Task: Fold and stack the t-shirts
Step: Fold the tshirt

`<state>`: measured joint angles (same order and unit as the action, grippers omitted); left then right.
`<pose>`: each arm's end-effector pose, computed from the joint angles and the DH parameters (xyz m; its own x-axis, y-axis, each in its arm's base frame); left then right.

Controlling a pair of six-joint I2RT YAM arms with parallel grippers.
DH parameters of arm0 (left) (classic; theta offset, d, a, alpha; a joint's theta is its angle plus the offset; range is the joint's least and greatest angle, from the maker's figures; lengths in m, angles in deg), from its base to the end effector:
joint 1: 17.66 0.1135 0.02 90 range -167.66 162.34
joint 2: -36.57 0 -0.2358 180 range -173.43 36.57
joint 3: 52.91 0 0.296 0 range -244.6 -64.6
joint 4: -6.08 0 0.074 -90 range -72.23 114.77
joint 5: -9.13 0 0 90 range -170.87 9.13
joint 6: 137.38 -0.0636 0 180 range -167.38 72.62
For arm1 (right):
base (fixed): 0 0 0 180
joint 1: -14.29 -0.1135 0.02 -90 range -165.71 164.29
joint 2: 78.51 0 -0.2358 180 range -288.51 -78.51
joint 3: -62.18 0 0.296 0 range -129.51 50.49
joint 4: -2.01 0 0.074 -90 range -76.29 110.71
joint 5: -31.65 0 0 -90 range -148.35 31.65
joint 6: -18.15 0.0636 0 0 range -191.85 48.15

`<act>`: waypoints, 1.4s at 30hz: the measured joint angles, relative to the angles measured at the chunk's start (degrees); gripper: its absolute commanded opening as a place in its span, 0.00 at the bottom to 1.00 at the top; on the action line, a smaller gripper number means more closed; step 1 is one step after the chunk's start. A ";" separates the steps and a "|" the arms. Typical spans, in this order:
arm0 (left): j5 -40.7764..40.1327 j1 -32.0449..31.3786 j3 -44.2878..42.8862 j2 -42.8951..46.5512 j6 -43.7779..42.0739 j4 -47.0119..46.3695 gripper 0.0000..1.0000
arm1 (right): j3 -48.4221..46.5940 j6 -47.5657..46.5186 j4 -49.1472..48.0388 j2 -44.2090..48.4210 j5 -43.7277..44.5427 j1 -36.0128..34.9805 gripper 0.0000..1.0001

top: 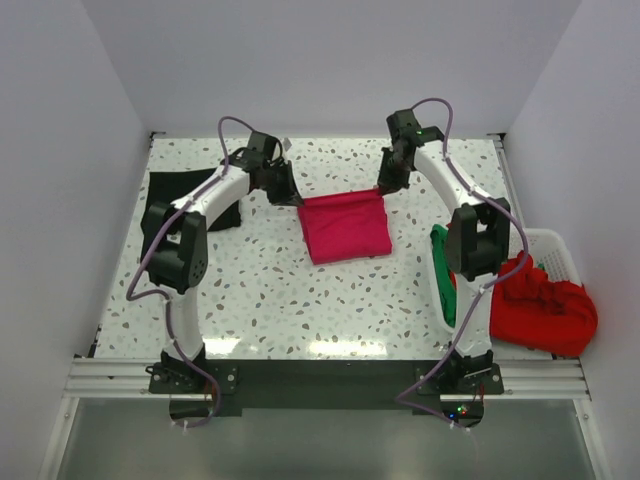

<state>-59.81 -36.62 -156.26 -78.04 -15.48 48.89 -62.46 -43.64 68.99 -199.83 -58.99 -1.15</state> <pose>0.4529 -0.1798 0.1621 -0.9158 -0.2068 -0.3444 0.0220 0.8301 -0.5571 0.4809 0.1336 0.2088 -0.8893 0.2447 -0.3863 0.1695 0.9610 0.2186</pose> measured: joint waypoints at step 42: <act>5.97 2.78 34.75 11.74 8.04 -30.91 0.62 | 18.45 -9.97 -8.28 4.20 -16.00 -3.02 0.62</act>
<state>-53.84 -33.84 -121.51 -66.30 -7.44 17.98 -44.01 -53.61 60.71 -195.63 -74.99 -4.17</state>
